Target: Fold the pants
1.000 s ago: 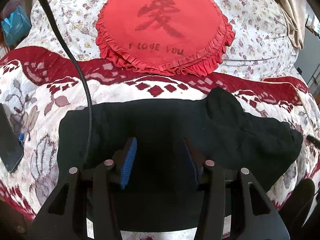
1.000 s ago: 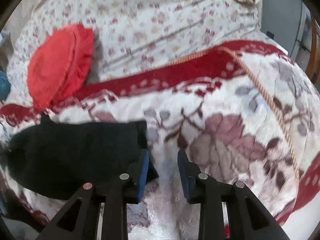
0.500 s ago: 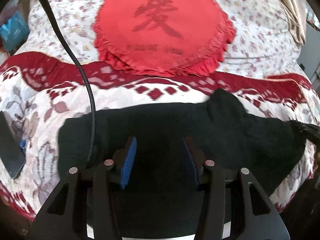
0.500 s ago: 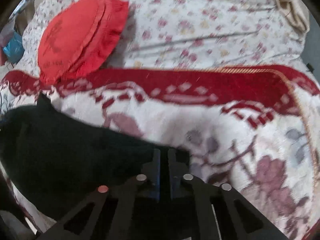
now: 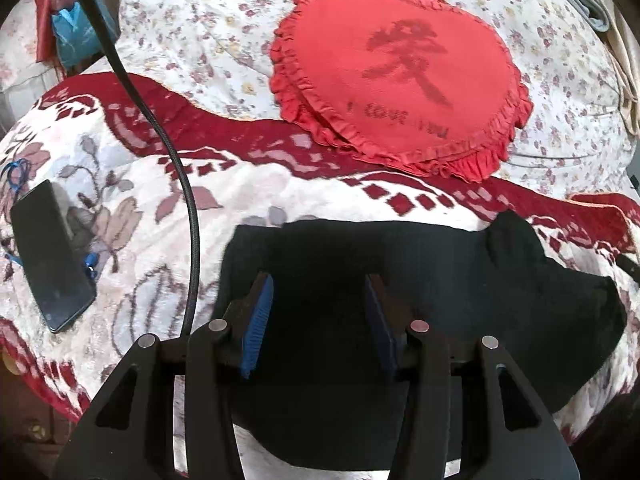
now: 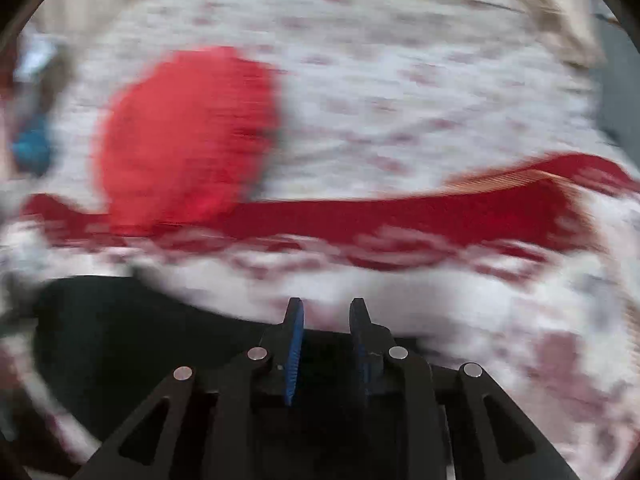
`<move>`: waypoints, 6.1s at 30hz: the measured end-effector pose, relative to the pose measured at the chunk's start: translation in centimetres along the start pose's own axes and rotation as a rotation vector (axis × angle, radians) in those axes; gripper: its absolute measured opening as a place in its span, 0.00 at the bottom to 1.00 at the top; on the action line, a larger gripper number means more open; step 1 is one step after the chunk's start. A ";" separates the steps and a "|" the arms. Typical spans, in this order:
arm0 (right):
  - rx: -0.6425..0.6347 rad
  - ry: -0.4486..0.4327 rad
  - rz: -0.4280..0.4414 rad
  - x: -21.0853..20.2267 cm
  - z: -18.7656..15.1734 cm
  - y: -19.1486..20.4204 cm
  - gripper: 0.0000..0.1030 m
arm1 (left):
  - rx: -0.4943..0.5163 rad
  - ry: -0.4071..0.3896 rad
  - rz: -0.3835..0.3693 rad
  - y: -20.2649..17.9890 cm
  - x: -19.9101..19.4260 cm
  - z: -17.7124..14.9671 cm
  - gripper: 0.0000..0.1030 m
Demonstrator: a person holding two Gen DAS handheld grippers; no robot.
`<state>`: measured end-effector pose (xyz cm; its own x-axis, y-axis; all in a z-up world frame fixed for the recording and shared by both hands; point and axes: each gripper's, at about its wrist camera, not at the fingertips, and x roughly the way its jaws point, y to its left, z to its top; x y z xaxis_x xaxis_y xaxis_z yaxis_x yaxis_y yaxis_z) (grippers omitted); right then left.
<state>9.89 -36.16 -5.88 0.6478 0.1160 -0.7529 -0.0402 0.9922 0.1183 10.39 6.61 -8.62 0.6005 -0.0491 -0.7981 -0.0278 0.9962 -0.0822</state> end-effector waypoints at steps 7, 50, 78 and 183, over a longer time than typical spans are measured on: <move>-0.237 0.079 0.195 7.7 1.6 12.0 0.35 | -0.050 0.000 0.041 1.3 1.1 0.2 0.45; -0.252 0.110 0.194 6.4 -3.6 15.8 0.13 | -0.032 -0.059 0.051 -0.3 -1.2 -0.7 0.61; -0.181 0.000 0.009 2.2 -3.7 11.8 0.42 | 0.007 -0.060 -0.062 -4.8 -1.9 -1.7 0.61; -0.173 0.181 0.555 3.1 -7.9 14.6 0.51 | 0.356 0.075 -0.378 -10.8 -1.0 3.9 0.23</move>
<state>5.27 -20.90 -11.62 0.3561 0.6088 -0.7089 -0.4674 0.7730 0.4290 13.25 -3.86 -4.59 0.4572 -0.4017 -0.7935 0.4610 0.8700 -0.1749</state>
